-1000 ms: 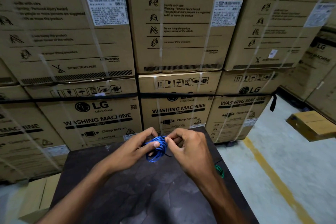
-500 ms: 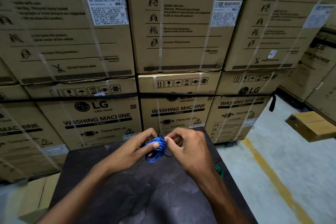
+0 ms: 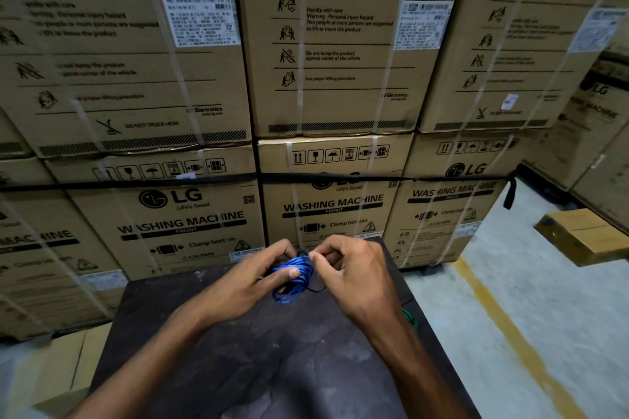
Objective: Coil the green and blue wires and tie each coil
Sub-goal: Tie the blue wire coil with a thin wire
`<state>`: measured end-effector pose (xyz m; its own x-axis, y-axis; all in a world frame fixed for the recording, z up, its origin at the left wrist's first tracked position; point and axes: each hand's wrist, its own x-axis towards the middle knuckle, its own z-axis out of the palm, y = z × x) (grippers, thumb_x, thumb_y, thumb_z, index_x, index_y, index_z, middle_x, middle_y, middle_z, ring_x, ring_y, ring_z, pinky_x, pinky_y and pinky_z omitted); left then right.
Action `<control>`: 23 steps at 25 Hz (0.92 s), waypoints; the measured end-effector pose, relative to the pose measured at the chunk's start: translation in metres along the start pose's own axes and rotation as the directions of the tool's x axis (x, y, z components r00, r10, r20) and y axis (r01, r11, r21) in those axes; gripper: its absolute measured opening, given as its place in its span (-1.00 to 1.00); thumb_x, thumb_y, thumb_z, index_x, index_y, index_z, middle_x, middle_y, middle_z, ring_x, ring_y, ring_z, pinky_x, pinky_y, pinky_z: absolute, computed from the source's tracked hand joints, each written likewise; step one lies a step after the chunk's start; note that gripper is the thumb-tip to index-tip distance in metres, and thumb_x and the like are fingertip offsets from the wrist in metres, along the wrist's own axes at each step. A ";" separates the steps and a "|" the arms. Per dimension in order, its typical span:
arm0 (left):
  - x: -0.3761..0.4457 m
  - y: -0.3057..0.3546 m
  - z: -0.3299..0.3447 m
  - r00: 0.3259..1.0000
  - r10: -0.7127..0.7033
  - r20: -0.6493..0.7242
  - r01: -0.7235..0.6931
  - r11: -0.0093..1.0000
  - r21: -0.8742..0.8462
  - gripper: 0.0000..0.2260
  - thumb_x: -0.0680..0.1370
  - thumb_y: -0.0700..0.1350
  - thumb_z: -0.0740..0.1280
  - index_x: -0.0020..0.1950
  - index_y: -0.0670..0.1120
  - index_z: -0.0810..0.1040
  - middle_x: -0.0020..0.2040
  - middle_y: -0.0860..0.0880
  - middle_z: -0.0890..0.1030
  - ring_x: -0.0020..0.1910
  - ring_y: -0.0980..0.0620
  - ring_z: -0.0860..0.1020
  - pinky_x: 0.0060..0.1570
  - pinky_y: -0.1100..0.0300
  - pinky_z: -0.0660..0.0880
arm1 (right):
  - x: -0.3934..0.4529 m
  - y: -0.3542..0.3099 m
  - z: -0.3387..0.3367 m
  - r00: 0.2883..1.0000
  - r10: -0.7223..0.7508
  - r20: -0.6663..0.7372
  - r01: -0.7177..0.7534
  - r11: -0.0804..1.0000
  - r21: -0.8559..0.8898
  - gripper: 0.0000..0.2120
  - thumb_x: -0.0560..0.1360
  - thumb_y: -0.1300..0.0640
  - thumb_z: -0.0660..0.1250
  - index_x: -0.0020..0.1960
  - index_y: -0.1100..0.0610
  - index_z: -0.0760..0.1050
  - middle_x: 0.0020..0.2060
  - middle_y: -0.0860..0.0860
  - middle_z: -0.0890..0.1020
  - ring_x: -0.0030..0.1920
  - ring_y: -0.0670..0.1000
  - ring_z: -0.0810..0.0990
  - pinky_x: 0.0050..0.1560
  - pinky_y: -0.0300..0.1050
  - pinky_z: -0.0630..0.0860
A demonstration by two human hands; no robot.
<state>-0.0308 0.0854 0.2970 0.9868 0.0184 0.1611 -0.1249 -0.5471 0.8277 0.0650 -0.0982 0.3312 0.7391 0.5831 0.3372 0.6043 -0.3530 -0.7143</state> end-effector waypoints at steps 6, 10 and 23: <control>0.000 -0.002 0.000 1.000 -0.022 0.007 0.022 0.996 -0.088 -0.85 0.68 -0.04 0.27 0.04 -0.11 0.44 -0.21 0.03 0.53 -0.22 0.12 0.46 -0.19 0.14 0.42 | -0.007 0.000 -0.006 1.000 -0.029 0.011 0.028 0.999 0.028 -0.91 0.48 0.11 0.45 -0.20 0.05 0.67 -0.40 -0.12 0.66 -0.37 -0.15 0.60 -0.33 -0.22 0.54; 0.003 0.001 0.002 1.000 -0.013 0.019 0.014 0.998 -0.055 -0.88 0.68 -0.02 0.28 0.03 -0.06 0.46 -0.17 -0.07 0.55 -0.20 0.11 0.46 -0.18 0.10 0.42 | -0.004 0.002 -0.003 1.000 -0.022 0.004 0.022 1.000 0.022 -0.92 0.48 0.11 0.45 -0.18 0.06 0.68 -0.36 -0.10 0.69 -0.32 -0.13 0.63 -0.29 -0.20 0.56; 0.003 0.003 0.002 1.000 -0.004 -0.007 0.004 1.000 -0.005 -0.92 0.68 0.00 0.28 0.01 0.06 0.46 -0.18 0.08 0.55 -0.21 0.15 0.46 -0.18 0.08 0.42 | 0.004 0.013 0.011 0.994 0.109 0.011 -0.109 0.974 0.197 -0.90 0.47 0.06 0.47 -0.20 0.04 0.63 -0.39 -0.04 0.68 -0.38 -0.07 0.64 -0.35 -0.04 0.61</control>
<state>-0.0281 0.0821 0.2992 0.9866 0.0264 0.1613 -0.1214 -0.5425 0.8312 0.0727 -0.0922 0.3162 0.7972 0.5492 0.2508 0.4497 -0.2629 -0.8536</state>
